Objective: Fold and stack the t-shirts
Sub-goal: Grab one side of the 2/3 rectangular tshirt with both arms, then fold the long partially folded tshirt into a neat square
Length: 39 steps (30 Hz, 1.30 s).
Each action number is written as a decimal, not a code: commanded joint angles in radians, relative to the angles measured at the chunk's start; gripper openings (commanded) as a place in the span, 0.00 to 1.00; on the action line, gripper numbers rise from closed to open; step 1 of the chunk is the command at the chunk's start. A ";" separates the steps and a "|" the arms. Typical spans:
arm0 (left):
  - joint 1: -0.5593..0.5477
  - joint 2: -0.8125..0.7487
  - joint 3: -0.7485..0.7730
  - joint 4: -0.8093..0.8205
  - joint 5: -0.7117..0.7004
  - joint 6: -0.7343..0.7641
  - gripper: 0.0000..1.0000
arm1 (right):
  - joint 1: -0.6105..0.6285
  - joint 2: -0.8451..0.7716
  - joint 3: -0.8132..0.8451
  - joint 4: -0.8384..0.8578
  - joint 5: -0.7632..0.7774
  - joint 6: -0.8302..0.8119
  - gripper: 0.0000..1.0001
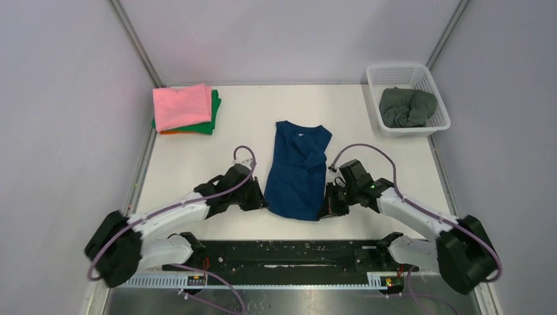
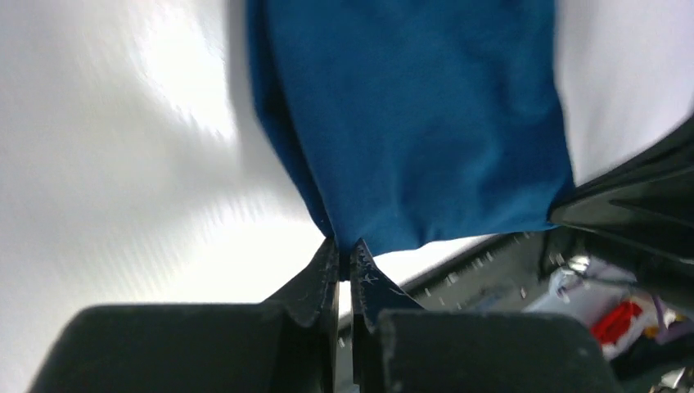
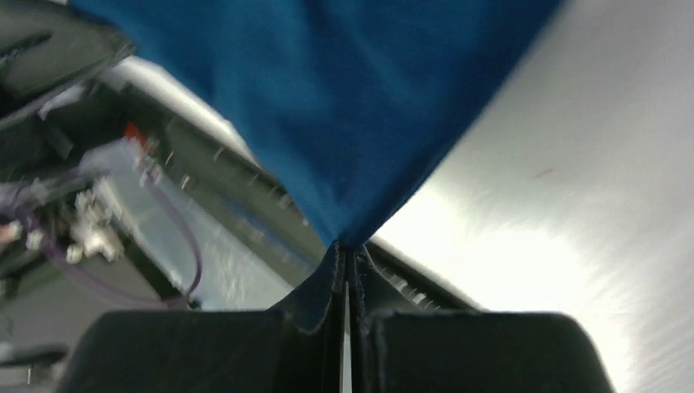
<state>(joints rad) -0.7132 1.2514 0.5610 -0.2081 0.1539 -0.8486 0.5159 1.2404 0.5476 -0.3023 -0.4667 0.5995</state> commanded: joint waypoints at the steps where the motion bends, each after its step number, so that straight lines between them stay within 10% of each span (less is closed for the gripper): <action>1: -0.106 -0.332 -0.027 -0.160 -0.107 -0.065 0.00 | 0.093 -0.258 -0.016 -0.112 -0.224 0.025 0.00; 12: -0.142 -0.649 0.098 -0.251 -0.273 0.005 0.00 | 0.090 -0.462 0.120 -0.241 -0.340 -0.008 0.00; 21: -0.120 -0.412 0.248 -0.204 -0.473 0.061 0.00 | -0.153 -0.366 0.170 -0.283 -0.397 -0.039 0.00; 39: 0.157 0.248 0.541 0.009 -0.243 0.154 0.00 | -0.325 0.012 0.281 0.036 -0.194 -0.004 0.00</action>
<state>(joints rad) -0.6064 1.3891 1.0065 -0.2749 -0.1276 -0.7300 0.2192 1.2011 0.7776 -0.3199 -0.7452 0.5911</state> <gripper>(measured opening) 0.034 0.020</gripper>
